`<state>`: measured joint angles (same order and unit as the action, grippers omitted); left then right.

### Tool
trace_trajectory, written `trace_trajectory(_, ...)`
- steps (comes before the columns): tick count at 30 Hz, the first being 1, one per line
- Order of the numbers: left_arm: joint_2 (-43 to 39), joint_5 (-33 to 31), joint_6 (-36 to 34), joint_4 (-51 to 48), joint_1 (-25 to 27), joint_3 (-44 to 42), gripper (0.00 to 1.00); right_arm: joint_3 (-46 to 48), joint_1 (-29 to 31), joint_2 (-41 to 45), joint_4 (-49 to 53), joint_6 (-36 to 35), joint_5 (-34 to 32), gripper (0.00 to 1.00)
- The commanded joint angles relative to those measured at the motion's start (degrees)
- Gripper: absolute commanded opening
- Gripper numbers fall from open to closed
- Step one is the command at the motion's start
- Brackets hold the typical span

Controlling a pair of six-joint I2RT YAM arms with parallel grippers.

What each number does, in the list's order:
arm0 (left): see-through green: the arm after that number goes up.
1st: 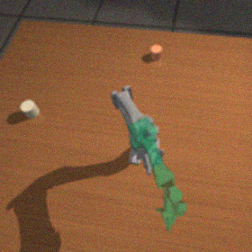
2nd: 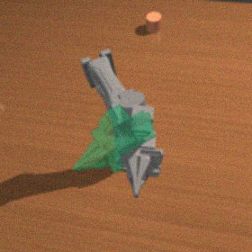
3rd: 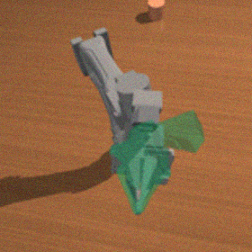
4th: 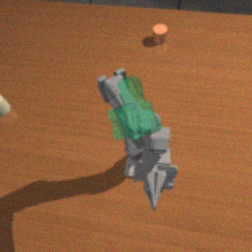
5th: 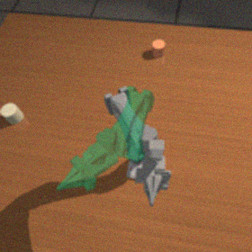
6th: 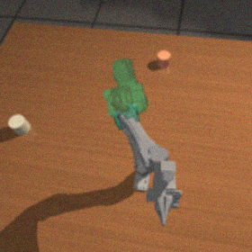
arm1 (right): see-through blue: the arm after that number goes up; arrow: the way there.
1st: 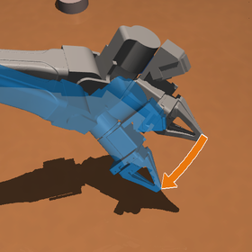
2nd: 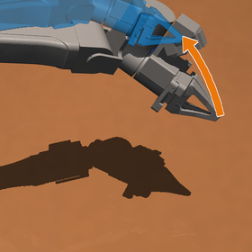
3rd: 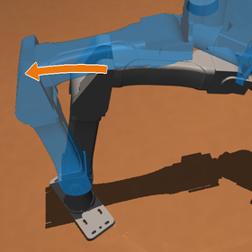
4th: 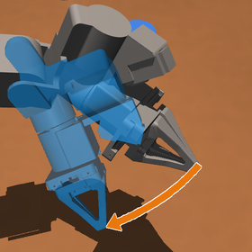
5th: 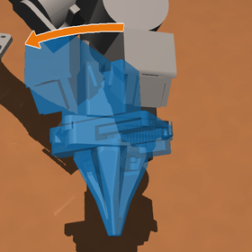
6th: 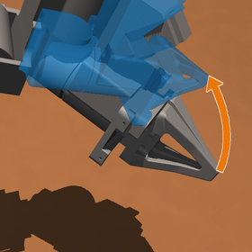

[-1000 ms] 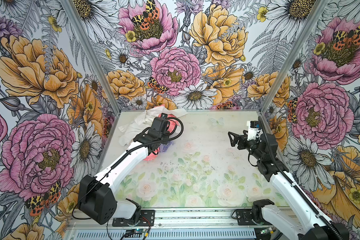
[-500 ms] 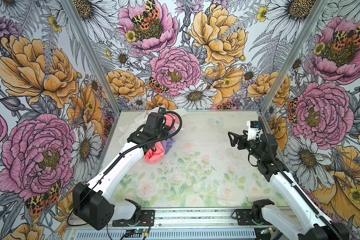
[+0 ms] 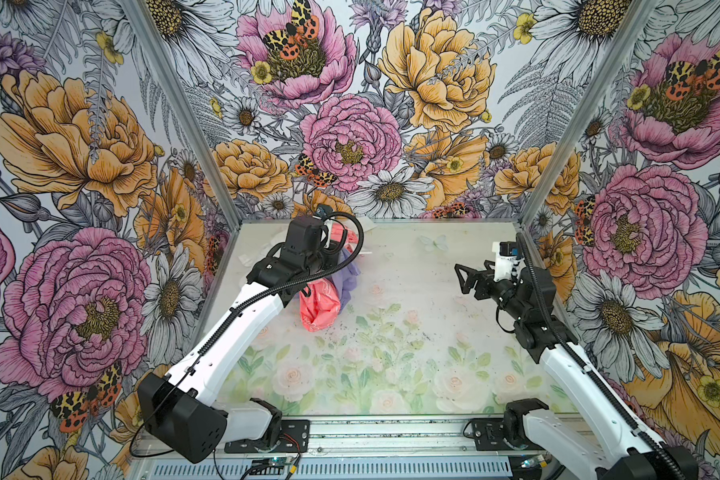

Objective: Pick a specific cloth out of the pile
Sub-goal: 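Close the left gripper on the lavender cloth, then lift the lavender cloth out of the pile with the left gripper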

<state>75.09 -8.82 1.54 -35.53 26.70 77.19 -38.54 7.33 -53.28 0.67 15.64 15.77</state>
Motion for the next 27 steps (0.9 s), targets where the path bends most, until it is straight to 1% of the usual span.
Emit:
trace_trajectory(1,-2.56,2.97,0.39,5.27,0.24,3.54,0.0,-2.15,0.4,0.43,-0.02,0.43,1.1,1.0)
trace_trajectory(5,-2.75,3.48,0.27,5.21,0.55,5.11,0.0,-2.23,0.53,0.29,-0.02,0.45,1.32,0.99)
trace_trajectory(11,-2.41,5.89,0.35,5.7,0.8,8.15,0.0,-2.32,0.79,0.36,-0.02,0.59,1.57,0.99)
trace_trajectory(17,-0.45,7.84,-0.81,5.65,1.61,12.48,0.0,-2.41,1.14,0.28,-0.05,0.69,1.89,0.99)
trace_trajectory(27,6.19,11.56,-1.54,4.76,1.54,25.41,0.0,-2.94,2.33,-0.77,-0.72,0.87,2.15,0.99)
